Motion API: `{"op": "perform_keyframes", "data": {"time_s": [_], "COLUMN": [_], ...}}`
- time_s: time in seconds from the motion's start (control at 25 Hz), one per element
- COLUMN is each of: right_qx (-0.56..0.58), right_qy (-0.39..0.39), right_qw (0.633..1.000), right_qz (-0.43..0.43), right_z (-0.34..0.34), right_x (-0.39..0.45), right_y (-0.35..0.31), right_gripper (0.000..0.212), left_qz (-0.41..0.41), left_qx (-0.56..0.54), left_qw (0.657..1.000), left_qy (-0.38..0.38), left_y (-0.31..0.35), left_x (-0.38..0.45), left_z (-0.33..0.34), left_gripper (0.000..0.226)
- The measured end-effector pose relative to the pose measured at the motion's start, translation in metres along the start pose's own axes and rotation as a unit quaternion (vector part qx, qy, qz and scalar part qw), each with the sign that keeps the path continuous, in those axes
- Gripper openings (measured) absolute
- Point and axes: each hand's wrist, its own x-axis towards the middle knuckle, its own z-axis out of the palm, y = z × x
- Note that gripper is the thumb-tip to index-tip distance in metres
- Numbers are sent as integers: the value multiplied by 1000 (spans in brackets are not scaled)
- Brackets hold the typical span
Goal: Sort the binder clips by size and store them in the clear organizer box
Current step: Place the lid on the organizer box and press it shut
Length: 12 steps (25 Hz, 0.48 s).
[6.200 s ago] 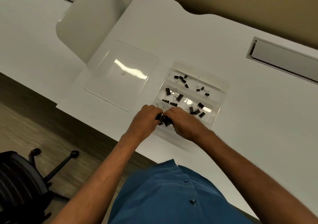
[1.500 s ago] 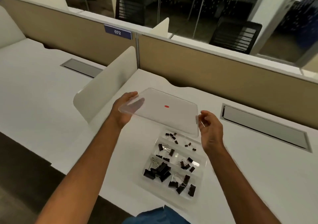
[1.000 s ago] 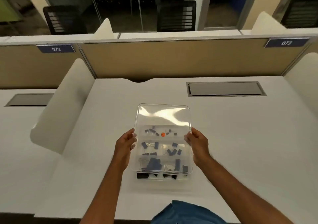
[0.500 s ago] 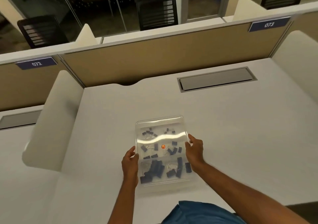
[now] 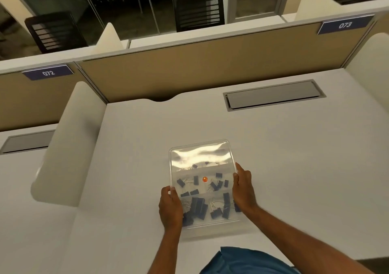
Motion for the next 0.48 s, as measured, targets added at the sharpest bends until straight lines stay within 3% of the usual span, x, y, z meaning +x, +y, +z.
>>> {"op": "perform_keyframes", "data": {"time_s": [0.32, 0.48], "right_qx": [96, 82], "right_qy": [-34, -29], "right_qw": [990, 994], "right_qz": [99, 64], "right_z": [-3, -1], "right_x": [7, 6], "right_y": [2, 5], "right_gripper": [37, 33], "left_qz": [-52, -53], "left_qx": [61, 66], "left_qw": [997, 996], "left_qy": [-3, -20], "left_y": [0, -2], "left_x": [10, 15], "left_z": [3, 5], "left_gripper": [41, 45]}}
